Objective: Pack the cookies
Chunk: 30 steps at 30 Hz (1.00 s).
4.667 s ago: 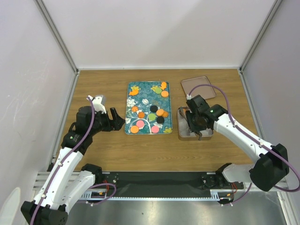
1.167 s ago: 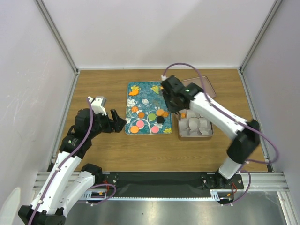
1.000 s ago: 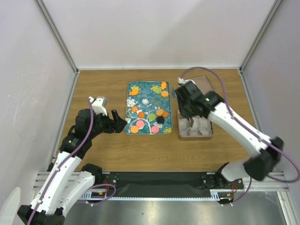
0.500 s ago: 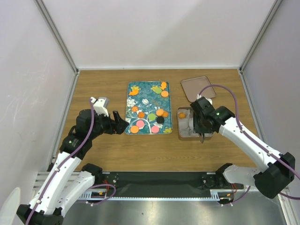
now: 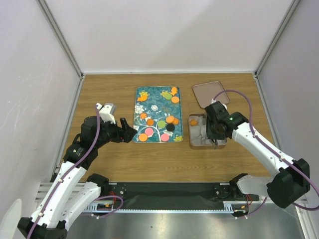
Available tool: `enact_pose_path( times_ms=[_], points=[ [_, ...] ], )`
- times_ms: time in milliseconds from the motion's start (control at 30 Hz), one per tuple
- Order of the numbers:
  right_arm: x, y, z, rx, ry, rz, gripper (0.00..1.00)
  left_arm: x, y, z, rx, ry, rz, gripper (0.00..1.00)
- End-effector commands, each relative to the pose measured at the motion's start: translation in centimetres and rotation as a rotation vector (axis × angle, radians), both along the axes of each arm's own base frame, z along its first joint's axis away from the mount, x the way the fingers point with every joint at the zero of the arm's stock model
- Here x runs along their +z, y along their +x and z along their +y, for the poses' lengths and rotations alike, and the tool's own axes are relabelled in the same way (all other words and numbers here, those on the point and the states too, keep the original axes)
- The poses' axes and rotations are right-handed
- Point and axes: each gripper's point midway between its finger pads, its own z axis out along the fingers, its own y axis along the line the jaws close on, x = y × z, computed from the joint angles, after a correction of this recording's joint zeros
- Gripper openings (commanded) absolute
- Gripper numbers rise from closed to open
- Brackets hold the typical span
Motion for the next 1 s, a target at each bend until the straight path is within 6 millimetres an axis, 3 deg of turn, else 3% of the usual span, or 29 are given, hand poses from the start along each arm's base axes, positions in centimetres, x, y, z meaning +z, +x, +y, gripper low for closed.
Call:
enact_pose_path(
  times_ms=[0, 733, 867, 967],
  points=[
    [0.2, 1.1, 0.6, 0.010, 0.022, -0.039, 0.31, 0.6, 0.1, -0.5, -0.027, -0.005, -0.032, 0.85],
    [-0.4, 1.0, 0.9, 0.020, 0.030, -0.025, 0.51, 0.7, -0.1, -0.6, -0.033, -0.006, -0.038, 0.85],
    [1.4, 0.8, 1.4, 0.031, 0.046, -0.056, 0.49, 0.7, 0.0, -0.5, -0.032, -0.005, -0.037, 0.85],
    [4.6, 0.9, 2.5, 0.061, 0.065, -0.117, 0.48, 0.6, 0.0, -0.6, -0.032, -0.004, -0.036, 0.85]
  ],
)
